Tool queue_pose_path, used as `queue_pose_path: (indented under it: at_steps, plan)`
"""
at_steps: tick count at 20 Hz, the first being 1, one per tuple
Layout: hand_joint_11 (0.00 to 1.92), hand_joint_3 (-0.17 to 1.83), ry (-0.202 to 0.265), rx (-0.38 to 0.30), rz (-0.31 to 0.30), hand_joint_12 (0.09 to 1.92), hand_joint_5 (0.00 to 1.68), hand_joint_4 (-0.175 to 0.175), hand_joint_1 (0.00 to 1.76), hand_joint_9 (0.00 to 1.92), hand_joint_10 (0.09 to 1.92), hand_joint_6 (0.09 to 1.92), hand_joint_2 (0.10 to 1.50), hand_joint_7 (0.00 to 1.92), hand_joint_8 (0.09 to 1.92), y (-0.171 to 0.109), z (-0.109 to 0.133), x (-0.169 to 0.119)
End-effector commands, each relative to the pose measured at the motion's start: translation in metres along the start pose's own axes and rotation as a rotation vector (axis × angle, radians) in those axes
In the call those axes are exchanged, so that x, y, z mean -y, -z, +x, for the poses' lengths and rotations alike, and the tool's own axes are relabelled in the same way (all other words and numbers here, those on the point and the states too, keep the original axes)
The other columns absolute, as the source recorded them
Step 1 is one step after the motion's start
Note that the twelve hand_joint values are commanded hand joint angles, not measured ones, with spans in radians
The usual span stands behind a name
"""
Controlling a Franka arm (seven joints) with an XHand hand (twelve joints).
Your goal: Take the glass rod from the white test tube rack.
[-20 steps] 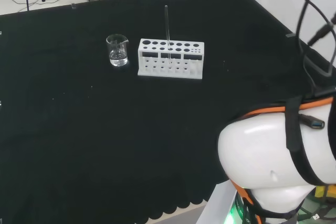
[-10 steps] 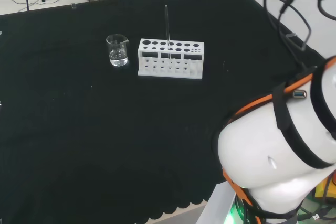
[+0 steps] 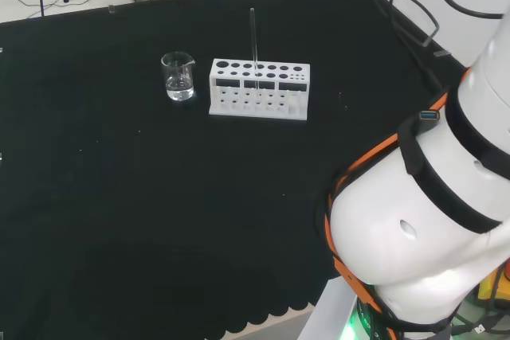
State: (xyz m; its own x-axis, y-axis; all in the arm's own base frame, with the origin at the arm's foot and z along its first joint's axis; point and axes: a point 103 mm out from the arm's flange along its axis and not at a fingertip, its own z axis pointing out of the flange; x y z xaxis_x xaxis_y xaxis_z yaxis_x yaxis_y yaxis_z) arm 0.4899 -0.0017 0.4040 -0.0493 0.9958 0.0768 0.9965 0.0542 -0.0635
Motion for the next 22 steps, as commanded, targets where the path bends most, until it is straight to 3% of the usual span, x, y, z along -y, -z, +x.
queue_pose_path:
  at_steps: [1,9,17,22]
  plan:
    - [0.81,-0.17,-0.012,-0.007,0.01,1.33,0.42,-0.164,0.65,1.03,0.99,0.11,1.19,0.68,1.04,-0.014,-0.013,-0.03]
    - [0.81,-0.17,-0.043,0.022,0.049,1.33,0.46,-0.17,0.65,1.04,1.0,0.14,1.19,0.72,1.05,-0.037,-0.036,-0.047]
    - [0.83,-0.17,-0.068,0.003,0.089,1.33,0.46,-0.175,0.65,1.07,1.01,0.17,1.2,0.78,1.08,-0.061,-0.05,-0.053]
    - [0.85,-0.17,-0.068,-0.004,0.101,1.32,0.33,-0.175,0.65,1.09,1.02,0.51,1.2,0.8,1.12,-0.075,-0.054,-0.05]
